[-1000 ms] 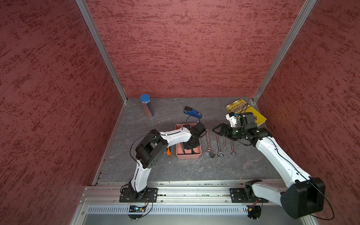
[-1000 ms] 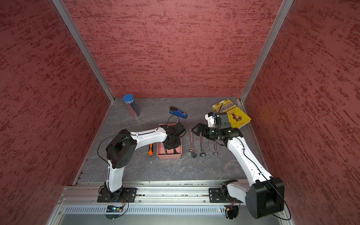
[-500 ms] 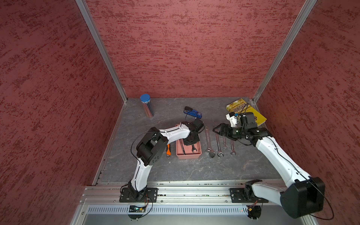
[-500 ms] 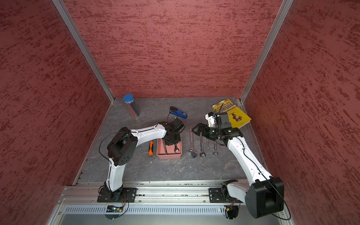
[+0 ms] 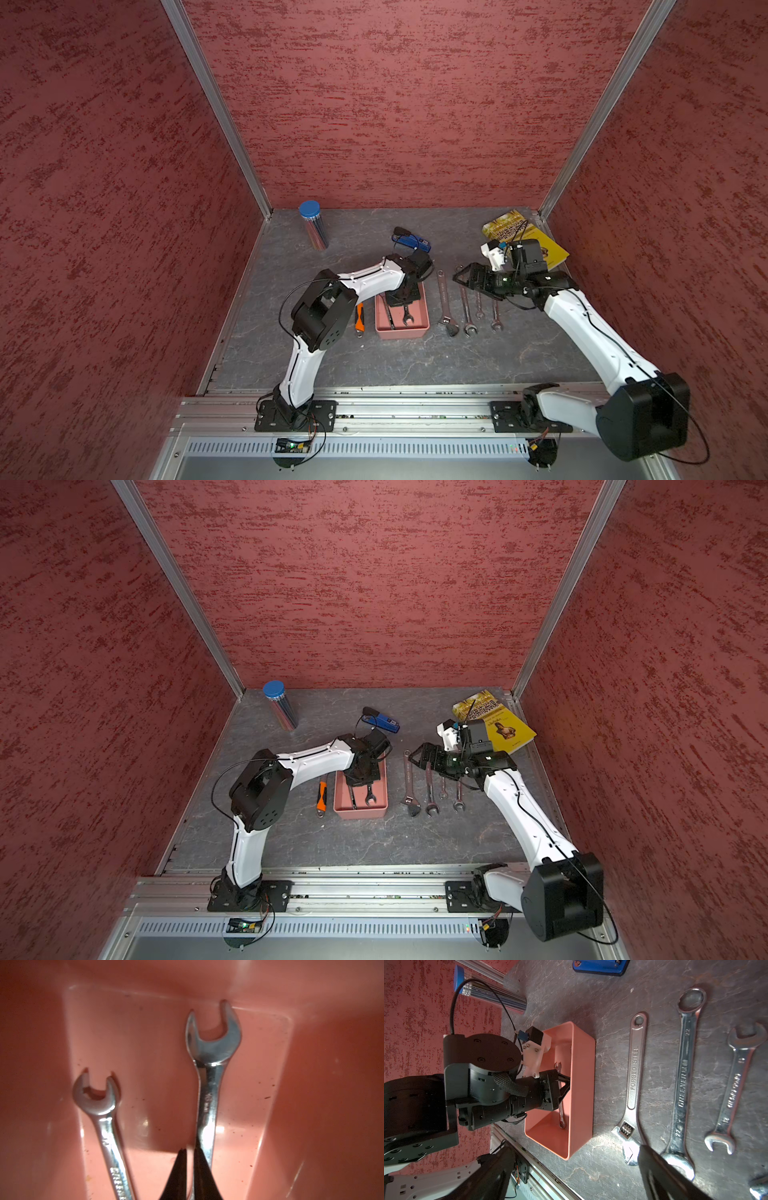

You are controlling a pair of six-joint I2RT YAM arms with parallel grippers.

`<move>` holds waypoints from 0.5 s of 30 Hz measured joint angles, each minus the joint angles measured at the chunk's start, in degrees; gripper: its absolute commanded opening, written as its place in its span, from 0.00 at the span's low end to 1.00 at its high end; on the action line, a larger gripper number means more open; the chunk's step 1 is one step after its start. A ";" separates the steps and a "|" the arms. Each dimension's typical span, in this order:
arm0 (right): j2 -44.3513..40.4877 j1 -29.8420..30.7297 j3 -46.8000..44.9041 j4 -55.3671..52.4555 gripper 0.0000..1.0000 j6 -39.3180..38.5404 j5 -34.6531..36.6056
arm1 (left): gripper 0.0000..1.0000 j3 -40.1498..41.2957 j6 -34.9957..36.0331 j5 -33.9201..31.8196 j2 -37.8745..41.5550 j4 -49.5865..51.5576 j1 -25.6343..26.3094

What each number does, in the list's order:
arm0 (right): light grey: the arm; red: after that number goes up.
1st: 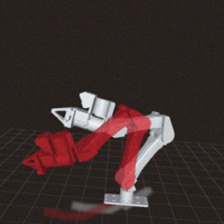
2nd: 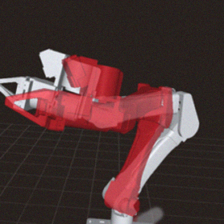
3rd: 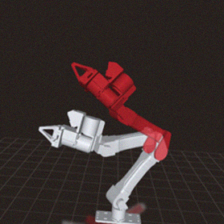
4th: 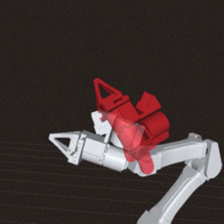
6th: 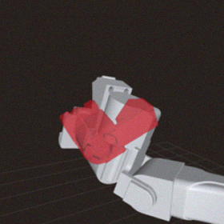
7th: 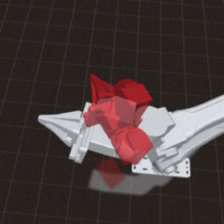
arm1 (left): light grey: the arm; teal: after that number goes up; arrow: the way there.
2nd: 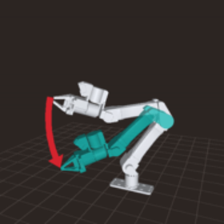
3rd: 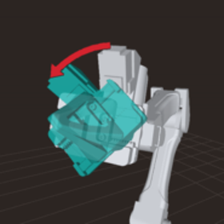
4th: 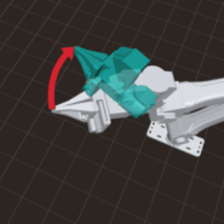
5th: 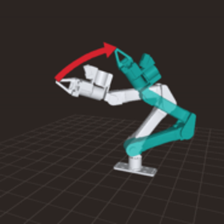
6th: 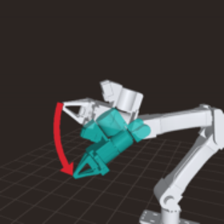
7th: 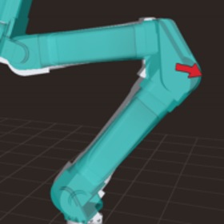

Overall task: Take out the wrench from the storage box
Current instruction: Adjust the wrench in the storage box.

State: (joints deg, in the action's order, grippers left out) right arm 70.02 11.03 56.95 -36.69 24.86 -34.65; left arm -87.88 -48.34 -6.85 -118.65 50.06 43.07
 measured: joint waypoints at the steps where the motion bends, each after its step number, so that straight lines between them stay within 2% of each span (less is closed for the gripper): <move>1: 0.02 0.00 0.00 0.00 0.98 0.00 -0.04 | 0.09 0.00 -0.07 -0.52 0.00 0.46 0.00; 2: 0.02 0.00 0.00 0.00 0.98 0.00 -0.09 | 0.10 0.00 -0.24 -0.87 0.00 0.92 0.04; 5: 0.13 0.00 0.00 0.02 0.98 0.00 -0.22 | 0.26 0.00 -0.52 -1.33 0.02 1.79 0.70; 11: 0.70 -0.02 0.00 0.02 0.98 -0.02 -0.33 | 0.37 -0.35 -1.60 -1.62 0.04 1.99 1.70; 15: 0.72 -0.07 0.00 0.02 0.98 -0.02 -0.35 | 0.39 -2.03 -1.97 -1.55 0.04 1.90 1.90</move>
State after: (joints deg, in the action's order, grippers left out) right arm 70.74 10.96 56.95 -36.67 24.84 -35.00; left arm -89.91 -50.30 -8.40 -118.61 51.96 44.97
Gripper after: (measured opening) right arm 0.983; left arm 0.387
